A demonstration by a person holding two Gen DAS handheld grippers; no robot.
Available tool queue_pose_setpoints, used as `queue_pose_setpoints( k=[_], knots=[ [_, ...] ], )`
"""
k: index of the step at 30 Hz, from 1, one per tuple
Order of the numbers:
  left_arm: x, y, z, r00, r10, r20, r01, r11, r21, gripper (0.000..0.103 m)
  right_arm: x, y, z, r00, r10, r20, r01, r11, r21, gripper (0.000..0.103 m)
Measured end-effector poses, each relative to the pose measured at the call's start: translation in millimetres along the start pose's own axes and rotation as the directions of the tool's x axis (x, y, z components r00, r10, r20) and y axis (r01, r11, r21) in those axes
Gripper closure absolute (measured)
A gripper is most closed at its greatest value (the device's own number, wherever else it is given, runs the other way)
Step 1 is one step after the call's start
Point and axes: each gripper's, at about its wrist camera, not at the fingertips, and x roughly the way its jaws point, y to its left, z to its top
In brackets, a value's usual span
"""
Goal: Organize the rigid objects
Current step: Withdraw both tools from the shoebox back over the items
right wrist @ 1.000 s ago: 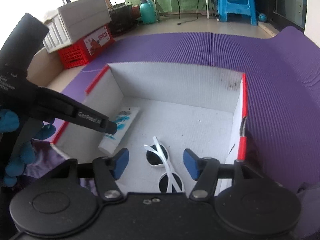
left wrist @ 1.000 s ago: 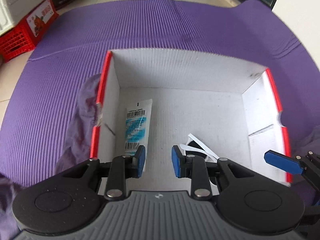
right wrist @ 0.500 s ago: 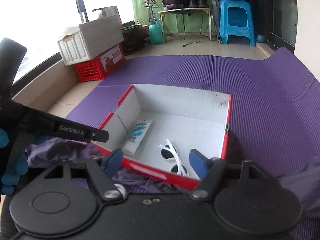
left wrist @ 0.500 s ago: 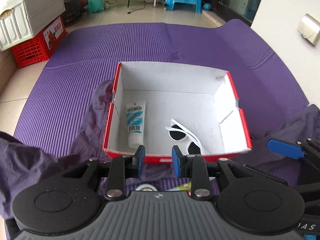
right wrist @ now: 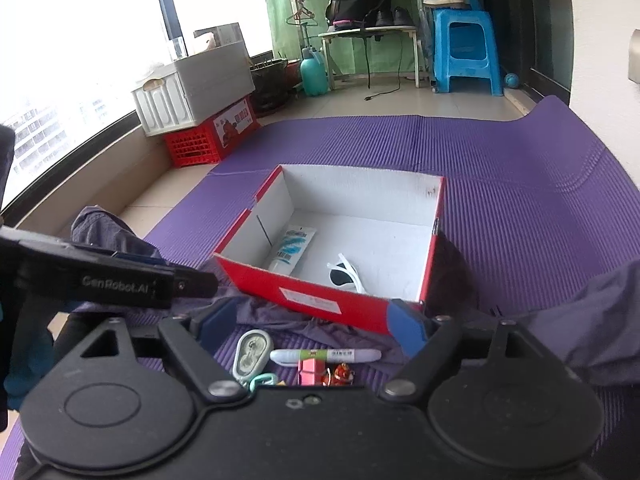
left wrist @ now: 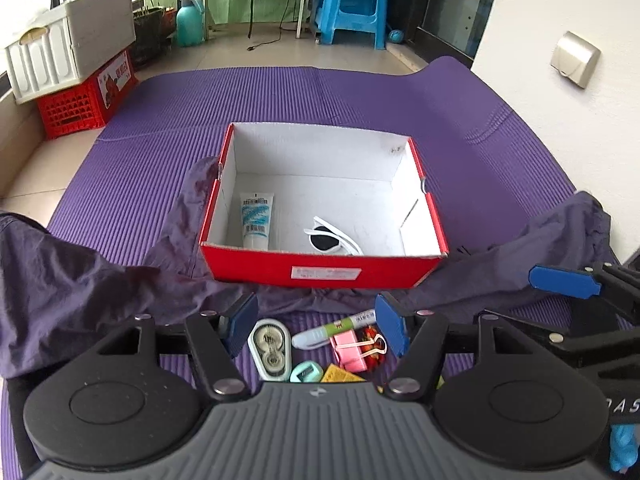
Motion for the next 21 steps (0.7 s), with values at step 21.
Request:
queue_pose_setpoints(
  k=[21],
  knots=[
    [-56.1,-21.3,-66.0,0.998,-0.004,0.058,0.006,0.999,-0.035,0.010,-60.3,4.3,-43.5,1.000,0.010,0.016,-0.010,1.000,0.007,0.000]
  ],
)
